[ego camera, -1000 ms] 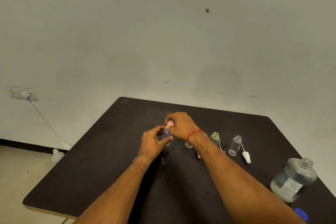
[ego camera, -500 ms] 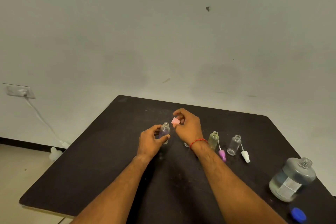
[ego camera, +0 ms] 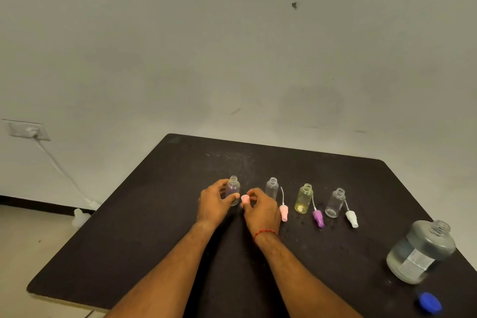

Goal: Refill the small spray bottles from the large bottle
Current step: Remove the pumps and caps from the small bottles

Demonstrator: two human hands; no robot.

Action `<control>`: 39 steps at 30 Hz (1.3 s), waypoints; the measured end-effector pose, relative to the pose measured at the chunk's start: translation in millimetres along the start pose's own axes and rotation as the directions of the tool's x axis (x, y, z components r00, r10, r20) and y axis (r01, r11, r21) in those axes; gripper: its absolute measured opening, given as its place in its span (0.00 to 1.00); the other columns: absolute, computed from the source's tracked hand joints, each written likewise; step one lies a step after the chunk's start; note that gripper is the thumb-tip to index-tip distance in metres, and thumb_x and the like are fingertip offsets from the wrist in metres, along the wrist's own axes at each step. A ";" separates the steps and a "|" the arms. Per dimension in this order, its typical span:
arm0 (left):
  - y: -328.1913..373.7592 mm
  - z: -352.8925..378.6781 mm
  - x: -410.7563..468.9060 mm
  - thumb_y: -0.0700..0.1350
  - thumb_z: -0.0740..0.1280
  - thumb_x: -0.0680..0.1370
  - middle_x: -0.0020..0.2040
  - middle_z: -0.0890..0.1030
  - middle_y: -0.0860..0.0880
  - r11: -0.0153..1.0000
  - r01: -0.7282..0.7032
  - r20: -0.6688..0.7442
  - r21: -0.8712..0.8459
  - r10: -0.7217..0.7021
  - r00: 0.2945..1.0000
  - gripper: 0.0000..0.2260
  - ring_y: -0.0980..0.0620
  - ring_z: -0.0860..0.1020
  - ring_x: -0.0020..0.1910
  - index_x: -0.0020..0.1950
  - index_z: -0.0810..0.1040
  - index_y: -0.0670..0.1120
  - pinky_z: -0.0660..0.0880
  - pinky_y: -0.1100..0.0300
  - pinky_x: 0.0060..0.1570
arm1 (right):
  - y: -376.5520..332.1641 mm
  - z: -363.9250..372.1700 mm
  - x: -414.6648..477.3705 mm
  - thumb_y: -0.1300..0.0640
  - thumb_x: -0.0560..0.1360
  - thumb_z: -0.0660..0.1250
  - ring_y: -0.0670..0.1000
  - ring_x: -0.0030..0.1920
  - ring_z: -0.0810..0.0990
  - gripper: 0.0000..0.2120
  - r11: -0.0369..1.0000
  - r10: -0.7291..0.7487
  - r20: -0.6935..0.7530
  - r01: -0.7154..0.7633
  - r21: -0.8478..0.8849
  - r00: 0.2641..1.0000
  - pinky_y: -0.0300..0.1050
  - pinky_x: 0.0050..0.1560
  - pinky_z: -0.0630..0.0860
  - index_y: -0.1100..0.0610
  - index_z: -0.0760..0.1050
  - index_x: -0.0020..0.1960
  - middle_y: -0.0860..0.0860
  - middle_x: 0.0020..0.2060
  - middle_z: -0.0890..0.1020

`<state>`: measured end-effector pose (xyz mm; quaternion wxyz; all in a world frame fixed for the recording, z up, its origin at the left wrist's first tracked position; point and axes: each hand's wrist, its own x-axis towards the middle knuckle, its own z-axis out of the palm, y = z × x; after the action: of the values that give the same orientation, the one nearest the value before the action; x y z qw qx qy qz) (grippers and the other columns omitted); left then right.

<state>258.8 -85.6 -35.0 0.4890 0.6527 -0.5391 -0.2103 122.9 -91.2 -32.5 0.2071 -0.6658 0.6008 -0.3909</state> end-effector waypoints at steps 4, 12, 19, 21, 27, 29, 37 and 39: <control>-0.8 2.9 1.6 0.44 0.77 0.72 0.56 0.84 0.53 1.000 0.002 0.004 -0.007 -0.002 1.000 0.22 0.59 0.81 0.55 0.65 0.79 0.49 0.76 0.66 0.56 | 0.7 5.0 3.9 0.50 0.77 0.65 0.46 0.40 0.79 0.05 0.995 -0.005 0.011 0.006 -0.100 1.000 0.46 0.40 0.79 0.47 0.69 0.44 0.45 0.36 0.80; -2.2 7.6 6.4 0.44 0.77 0.73 0.58 0.83 0.53 0.999 -0.008 0.016 0.032 0.008 1.000 0.22 0.61 0.78 0.54 0.66 0.78 0.50 0.73 0.68 0.54 | 0.0 8.3 7.9 0.53 0.79 0.60 0.56 0.44 0.79 0.03 0.980 -0.048 0.012 0.049 -0.192 0.999 0.49 0.40 0.76 0.51 0.67 0.50 0.52 0.41 0.81; -0.8 8.7 6.9 0.44 0.77 0.73 0.57 0.83 0.55 1.000 -0.002 0.024 0.028 0.001 1.000 0.21 0.62 0.78 0.53 0.66 0.79 0.49 0.71 0.73 0.51 | -2.1 4.1 6.6 0.55 0.78 0.61 0.56 0.44 0.79 0.03 0.975 -0.053 0.025 0.057 -0.216 0.998 0.50 0.40 0.77 0.53 0.68 0.50 0.52 0.41 0.81; 0.6 8.1 5.9 0.43 0.76 0.74 0.56 0.83 0.56 1.000 0.006 0.030 0.024 -0.007 1.000 0.21 0.61 0.79 0.54 0.66 0.79 0.49 0.71 0.73 0.51 | -2.7 0.3 5.2 0.54 0.79 0.62 0.55 0.44 0.80 0.03 0.979 -0.047 0.030 0.052 -0.199 0.998 0.48 0.40 0.76 0.53 0.68 0.50 0.52 0.42 0.81; -0.7 8.7 5.7 0.43 0.77 0.73 0.60 0.82 0.56 1.000 0.020 0.062 -0.017 -0.019 0.998 0.26 0.60 0.79 0.57 0.70 0.76 0.50 0.73 0.68 0.58 | -3.9 -18.4 -11.0 0.53 0.77 0.67 0.52 0.42 0.80 0.09 0.986 -0.058 0.041 0.064 -0.155 0.997 0.44 0.41 0.74 0.50 0.66 0.47 0.50 0.44 0.79; -3.1 9.5 4.4 0.44 0.77 0.72 0.64 0.81 0.52 0.999 0.039 0.073 -0.028 -0.037 0.997 0.30 0.56 0.79 0.62 0.73 0.73 0.49 0.74 0.63 0.63 | -1.8 -26.2 -18.6 0.54 0.74 0.71 0.50 0.42 0.78 0.11 0.988 -0.073 0.043 0.078 -0.131 0.996 0.42 0.43 0.72 0.49 0.67 0.47 0.49 0.46 0.79; 22.2 7.4 -29.8 0.50 0.71 0.78 0.65 0.79 0.51 0.999 -0.033 -0.249 0.037 0.042 0.968 0.21 0.51 0.74 0.65 0.71 0.74 0.49 0.75 0.52 0.62 | 12.4 -65.5 -22.2 0.54 0.70 0.75 0.44 0.36 0.77 0.10 0.984 -0.173 -0.084 0.175 0.017 0.981 0.39 0.40 0.76 0.52 0.73 0.44 0.45 0.37 0.78; 35.9 9.4 -42.4 0.50 0.70 0.79 0.61 0.80 0.53 0.992 -0.107 -0.306 0.072 0.124 0.944 0.17 0.53 0.73 0.62 0.67 0.77 0.49 0.75 0.54 0.57 | 17.1 -76.8 -22.9 0.54 0.71 0.74 0.44 0.38 0.77 0.09 0.978 -0.201 -0.104 0.206 0.041 0.974 0.38 0.41 0.76 0.52 0.74 0.44 0.45 0.38 0.78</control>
<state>219.3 -48.8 -18.8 0.5611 0.6580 -0.4984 -0.0616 53.5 -57.5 -4.7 0.1531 -0.6982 0.5284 -0.4581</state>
